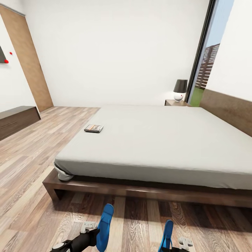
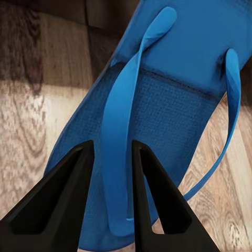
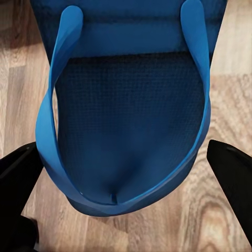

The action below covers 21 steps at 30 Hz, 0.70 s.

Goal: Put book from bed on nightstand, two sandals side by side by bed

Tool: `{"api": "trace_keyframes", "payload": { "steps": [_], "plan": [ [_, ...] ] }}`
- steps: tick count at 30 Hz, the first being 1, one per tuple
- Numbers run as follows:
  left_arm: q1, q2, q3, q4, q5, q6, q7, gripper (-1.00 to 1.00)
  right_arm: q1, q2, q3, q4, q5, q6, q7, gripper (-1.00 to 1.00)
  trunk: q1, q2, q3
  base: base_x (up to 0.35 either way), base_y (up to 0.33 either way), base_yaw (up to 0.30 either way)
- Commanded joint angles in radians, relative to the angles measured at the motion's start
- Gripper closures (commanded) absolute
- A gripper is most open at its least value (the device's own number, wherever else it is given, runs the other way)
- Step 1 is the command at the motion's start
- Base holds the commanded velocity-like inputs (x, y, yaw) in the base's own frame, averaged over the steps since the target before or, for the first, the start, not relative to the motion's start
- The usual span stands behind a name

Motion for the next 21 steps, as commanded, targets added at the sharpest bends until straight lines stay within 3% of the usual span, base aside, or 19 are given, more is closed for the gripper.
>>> {"api": "trace_keyframes", "payload": {
  "steps": [1, 16, 19, 21],
  "plan": [
    [-0.001, 0.000, 0.002, 0.001, 0.004, -0.001, -0.003, 1.00, -0.001, 0.000, -0.008, 0.001, 0.002, 0.001, 0.003, 1.00, 0.000, 0.000, -0.001, 0.000, 0.000, 0.000],
    [-0.001, 0.001, 0.004, 0.000, 0.004, 0.001, -0.003, 1.00, -0.001, -0.008, -0.012, 0.001, 0.000, 0.001, 0.003, 1.00, 0.000, 0.000, -0.001, 0.000, 0.000, 0.000],
    [-0.001, 0.012, 0.009, -0.005, 0.004, 0.006, -0.004, 1.00, -0.001, -0.009, -0.018, 0.001, 0.000, 0.003, 0.000, 1.00, 0.000, 0.000, -0.001, 0.000, 0.000, 0.000],
    [-0.001, 0.031, 0.010, -0.008, 0.004, 0.016, -0.001, 1.00, -0.001, -0.024, -0.021, 0.001, -0.001, 0.010, -0.018, 1.00, 0.000, 0.000, -0.001, 0.000, 0.000, 0.000]
  ]
}}
